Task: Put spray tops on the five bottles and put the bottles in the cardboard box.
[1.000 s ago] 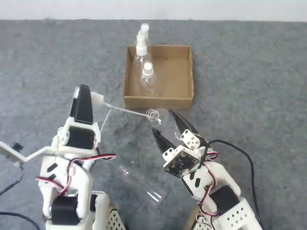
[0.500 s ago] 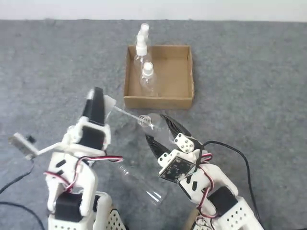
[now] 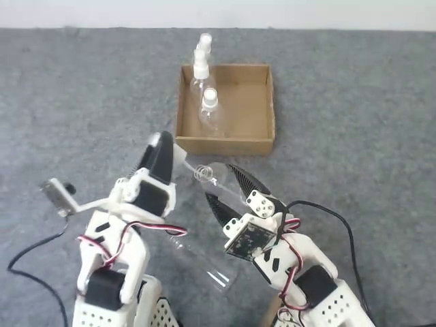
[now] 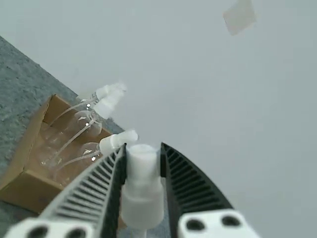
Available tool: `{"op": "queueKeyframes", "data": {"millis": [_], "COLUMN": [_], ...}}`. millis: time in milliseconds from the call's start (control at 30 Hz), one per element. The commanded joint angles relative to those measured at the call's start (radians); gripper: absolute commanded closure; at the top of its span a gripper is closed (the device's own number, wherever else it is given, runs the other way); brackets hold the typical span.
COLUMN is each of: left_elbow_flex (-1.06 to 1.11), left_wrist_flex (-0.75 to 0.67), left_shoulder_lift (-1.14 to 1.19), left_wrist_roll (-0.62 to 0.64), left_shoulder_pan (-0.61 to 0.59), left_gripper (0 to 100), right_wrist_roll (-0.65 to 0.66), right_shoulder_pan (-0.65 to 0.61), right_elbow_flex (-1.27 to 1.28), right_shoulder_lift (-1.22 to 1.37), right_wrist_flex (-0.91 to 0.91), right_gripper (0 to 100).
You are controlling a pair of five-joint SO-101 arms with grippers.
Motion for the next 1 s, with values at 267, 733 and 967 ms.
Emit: {"op": "queueKeyframes", "data": {"millis": [267,733,967], "left_elbow_flex": [0.064,0.082,0.076], "left_wrist_flex": [-0.1,-0.014,-0.017], "left_shoulder_lift": [-0.015,-0.017,-0.017], "left_wrist_roll": [-0.071,-0.164,-0.186], "left_shoulder_pan": [0.095,0.232,0.232], "left_gripper": [99,99,99], "right_wrist_roll": [0.009,-0.017,-0.104], "right_shoulder_pan": [-0.01,-0.005,-0.004], "right_elbow_flex": [0.021,0.021,0.021], "right_shoulder_lift": [-0.002,-0.002,0.001], "right_wrist_flex": [0.007,0.007,0.008], "right_gripper": [99.1,99.1,99.1]}}
